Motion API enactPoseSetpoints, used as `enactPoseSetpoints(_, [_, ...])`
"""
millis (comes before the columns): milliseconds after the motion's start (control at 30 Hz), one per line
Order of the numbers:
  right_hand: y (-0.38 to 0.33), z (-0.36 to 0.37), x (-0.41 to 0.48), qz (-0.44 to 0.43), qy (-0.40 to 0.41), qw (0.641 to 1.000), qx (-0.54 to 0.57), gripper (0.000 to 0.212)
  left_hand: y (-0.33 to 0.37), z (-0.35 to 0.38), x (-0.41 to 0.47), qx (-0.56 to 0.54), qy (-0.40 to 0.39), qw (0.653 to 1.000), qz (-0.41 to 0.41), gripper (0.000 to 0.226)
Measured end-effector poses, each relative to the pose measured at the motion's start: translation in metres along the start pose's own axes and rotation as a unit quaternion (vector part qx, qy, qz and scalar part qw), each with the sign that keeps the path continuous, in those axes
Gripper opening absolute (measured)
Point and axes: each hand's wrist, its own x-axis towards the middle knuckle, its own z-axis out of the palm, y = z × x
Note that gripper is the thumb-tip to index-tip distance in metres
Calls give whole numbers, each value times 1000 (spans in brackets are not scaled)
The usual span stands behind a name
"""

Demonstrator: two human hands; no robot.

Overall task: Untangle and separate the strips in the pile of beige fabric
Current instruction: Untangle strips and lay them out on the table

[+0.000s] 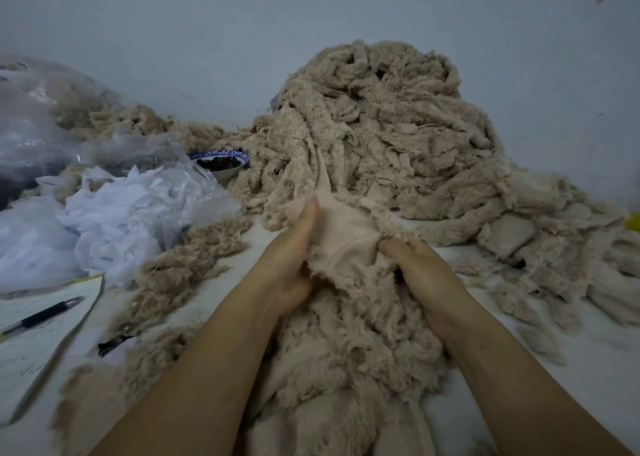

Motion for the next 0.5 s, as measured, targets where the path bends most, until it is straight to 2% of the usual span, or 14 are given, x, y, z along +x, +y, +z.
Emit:
enactPoseSetpoints(100, [-3, 3, -3, -7, -2, 1000, 11, 26, -9, 3, -1, 87, -19, 996, -19, 47])
enactPoseSetpoints(133, [-4, 5, -5, -8, -13, 1000, 6, 21, -11, 4, 0, 83, -28, 996, -10, 43])
enactPoseSetpoints(200, [-5, 8, -9, -14, -38, 999, -35, 34, -11, 6, -1, 75, -29, 997, 14, 36])
enactPoseSetpoints(233, [-4, 10, -11, -24, -55, 997, -56, 34, -10, 7, -3, 79, -19, 996, 23, 38])
enactPoseSetpoints(333, [-2, 16, -12, -55, -66, 993, -83, 17, -15, 8, -1, 90, 8, 995, 52, 44])
enactPoseSetpoints(367, [-4, 19, -11, -63, -64, 993, -82, 19, -16, 11, -1, 87, 12, 994, 60, 41])
enactPoseSetpoints(433, [-3, 19, -8, -75, -38, 989, -121, 40, -13, 12, 1, 37, 23, 996, 77, 27])
enactPoseSetpoints(500, [-3, 11, -8, -63, 13, 987, -149, 36, 3, -1, 4, -103, 30, 988, 107, 14])
